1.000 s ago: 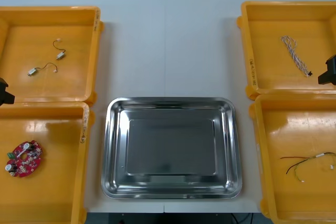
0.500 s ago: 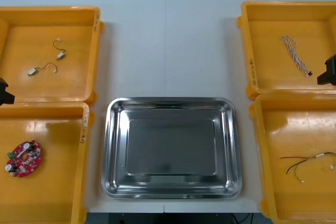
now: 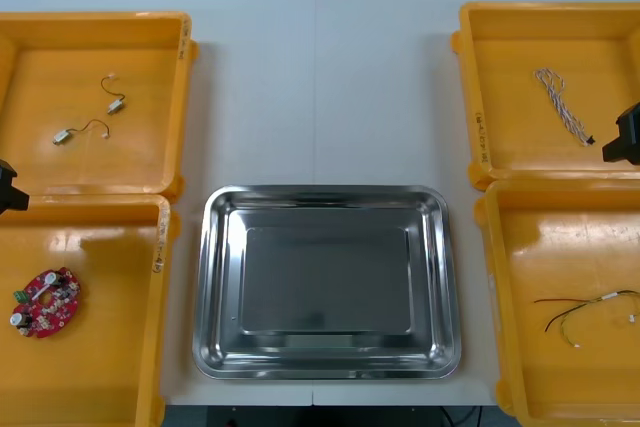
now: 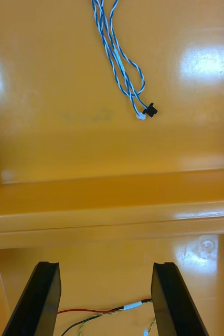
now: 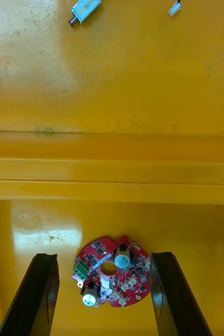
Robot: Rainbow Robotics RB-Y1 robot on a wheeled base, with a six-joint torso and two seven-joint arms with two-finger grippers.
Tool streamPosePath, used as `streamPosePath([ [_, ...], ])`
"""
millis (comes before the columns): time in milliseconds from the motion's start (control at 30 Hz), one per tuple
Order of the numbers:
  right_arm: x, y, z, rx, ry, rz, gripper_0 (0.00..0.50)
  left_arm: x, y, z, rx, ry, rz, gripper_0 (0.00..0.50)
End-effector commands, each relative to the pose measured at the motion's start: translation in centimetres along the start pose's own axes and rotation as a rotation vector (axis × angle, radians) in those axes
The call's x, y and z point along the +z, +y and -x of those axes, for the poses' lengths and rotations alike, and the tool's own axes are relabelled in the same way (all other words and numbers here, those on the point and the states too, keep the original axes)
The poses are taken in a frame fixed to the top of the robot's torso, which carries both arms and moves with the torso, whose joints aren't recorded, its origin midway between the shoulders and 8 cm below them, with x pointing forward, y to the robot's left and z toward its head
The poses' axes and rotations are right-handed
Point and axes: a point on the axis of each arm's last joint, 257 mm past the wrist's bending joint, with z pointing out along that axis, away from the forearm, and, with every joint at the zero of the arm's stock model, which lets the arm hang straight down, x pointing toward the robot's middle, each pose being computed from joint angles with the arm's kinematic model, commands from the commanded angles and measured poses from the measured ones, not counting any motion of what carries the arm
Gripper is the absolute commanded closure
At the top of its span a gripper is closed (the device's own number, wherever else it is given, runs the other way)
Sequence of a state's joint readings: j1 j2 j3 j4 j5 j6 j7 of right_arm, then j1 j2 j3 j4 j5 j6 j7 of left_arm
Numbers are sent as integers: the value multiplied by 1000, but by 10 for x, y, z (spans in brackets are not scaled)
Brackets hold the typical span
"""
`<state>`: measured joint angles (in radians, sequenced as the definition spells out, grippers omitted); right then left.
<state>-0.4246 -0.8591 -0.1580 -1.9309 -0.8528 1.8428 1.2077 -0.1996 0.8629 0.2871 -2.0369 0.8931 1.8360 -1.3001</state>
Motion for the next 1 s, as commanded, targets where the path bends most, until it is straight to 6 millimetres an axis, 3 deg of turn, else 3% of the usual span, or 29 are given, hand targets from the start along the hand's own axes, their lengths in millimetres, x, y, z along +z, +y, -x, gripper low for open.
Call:
streamPosePath([
  [33, -3, -9, -5, 5, -10, -15, 0, 0, 1, -1, 44, -8, -1, 0],
  [600, 4, -30, -36, 82, -9, -33, 0, -4, 21, -2, -88, -20, 47, 0],
  [1000, 0, -49, -89, 105, -1, -48, 0, -11, 21, -16, -269, -52, 72, 0],
])
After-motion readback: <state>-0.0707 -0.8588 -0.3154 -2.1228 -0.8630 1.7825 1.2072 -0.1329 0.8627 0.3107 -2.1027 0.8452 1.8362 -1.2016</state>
